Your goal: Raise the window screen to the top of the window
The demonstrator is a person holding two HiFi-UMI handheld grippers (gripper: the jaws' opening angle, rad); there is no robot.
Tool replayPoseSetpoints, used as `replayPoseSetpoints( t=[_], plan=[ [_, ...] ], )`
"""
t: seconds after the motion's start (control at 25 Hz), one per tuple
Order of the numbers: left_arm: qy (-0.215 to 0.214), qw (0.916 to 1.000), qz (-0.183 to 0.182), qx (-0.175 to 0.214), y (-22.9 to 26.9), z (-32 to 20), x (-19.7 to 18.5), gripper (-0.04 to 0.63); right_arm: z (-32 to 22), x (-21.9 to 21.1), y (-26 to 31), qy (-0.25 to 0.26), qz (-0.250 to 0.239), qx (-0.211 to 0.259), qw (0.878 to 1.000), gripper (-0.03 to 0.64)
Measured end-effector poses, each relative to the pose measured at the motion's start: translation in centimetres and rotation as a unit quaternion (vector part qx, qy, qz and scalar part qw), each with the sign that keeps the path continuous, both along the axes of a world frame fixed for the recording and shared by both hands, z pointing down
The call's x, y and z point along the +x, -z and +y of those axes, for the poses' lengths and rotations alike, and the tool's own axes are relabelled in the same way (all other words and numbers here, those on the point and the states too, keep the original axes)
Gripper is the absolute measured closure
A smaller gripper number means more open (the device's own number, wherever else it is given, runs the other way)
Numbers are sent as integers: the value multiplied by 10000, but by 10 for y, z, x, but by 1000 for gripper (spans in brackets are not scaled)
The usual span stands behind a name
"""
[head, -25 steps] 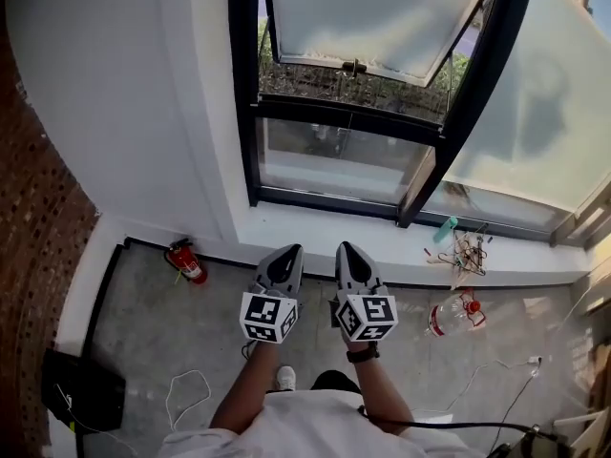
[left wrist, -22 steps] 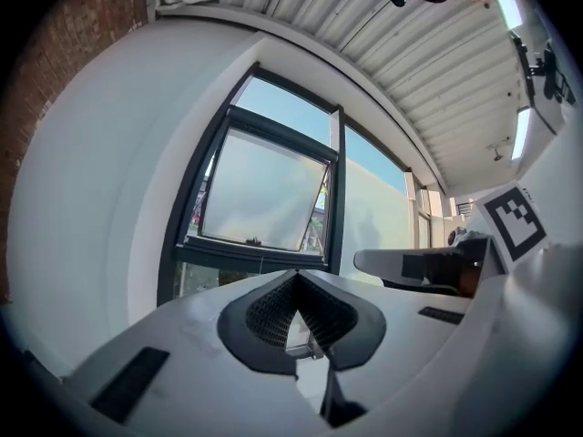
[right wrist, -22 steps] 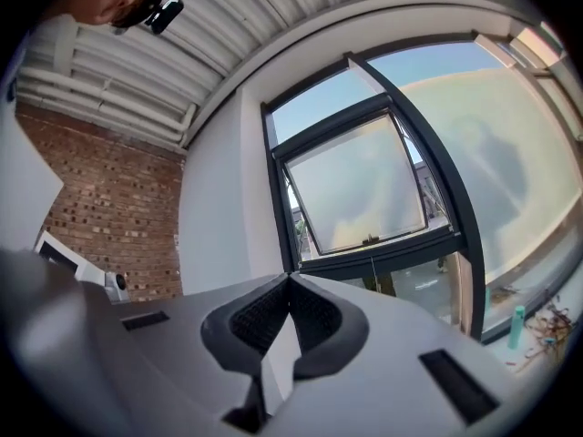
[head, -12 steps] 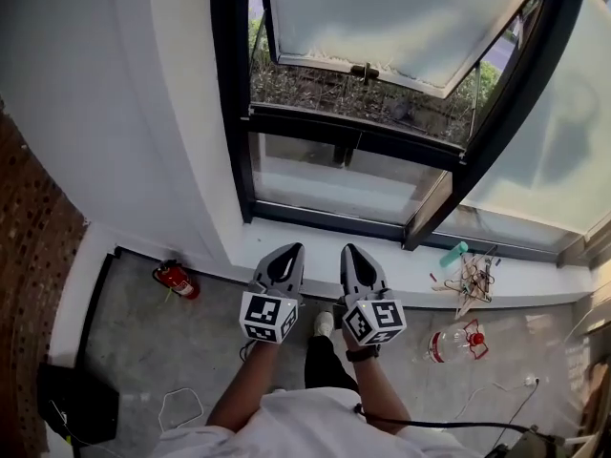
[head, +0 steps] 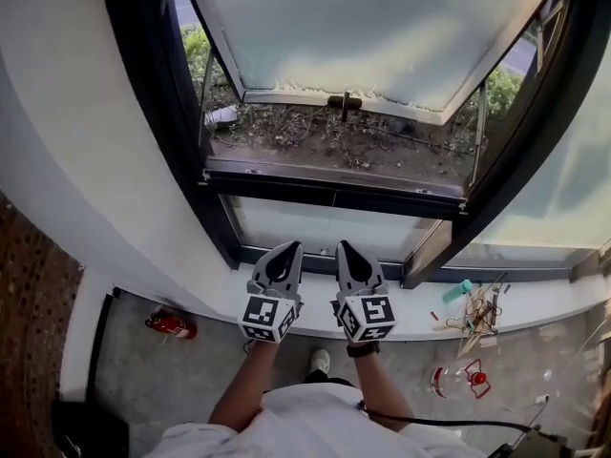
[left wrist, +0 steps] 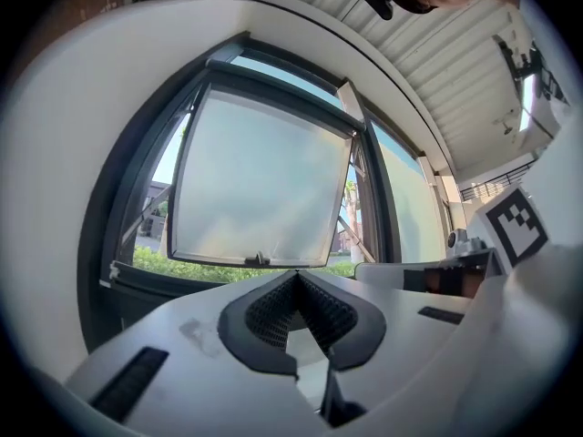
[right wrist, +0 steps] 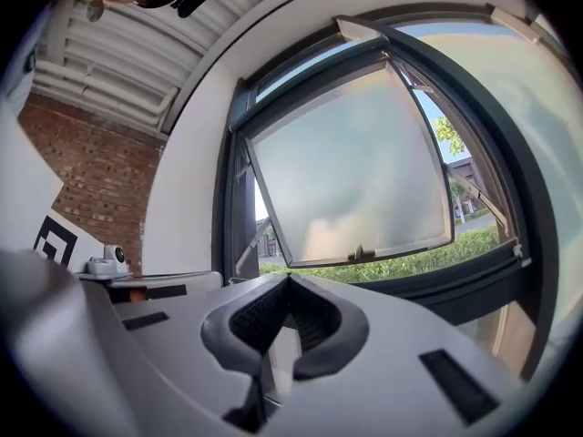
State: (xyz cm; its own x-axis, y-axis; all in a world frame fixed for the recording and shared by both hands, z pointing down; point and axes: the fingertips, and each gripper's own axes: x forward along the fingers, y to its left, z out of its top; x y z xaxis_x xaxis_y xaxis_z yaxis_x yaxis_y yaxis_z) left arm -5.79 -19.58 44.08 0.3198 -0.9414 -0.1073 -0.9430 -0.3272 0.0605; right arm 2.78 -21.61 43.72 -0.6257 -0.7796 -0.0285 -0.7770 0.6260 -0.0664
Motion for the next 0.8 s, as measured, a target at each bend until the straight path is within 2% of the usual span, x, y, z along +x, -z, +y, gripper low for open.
replayPoseSetpoints(
  t=[0.2,0.32,0.48,0.56,0.64,0.8],
  plan=[
    [-86,9998,-136,-137,-8,-63,13,595,-66,7,-19,30,434,-92,9990,615],
    [-192,9992,-299,-189,-13,-84,9,595,-90,2,-35,-31,410,-288,9987,615],
    [-236,9994,-207,120,-7,-104,-11,595,-111,-7,-48,-214,342,-440,9982,615],
    [-324,9982,-500,91,-10,-115,-16,595,-120,-11,-49,-330,295,-495,9978,615],
    [-418,9943,-978,-55,-17,-125,-19,595,-126,-14,-49,-452,268,-504,9973,615],
    [-695,9798,-1829,-403,-38,-146,-23,595,-135,-17,-55,-723,220,-557,9956,615]
  ],
)
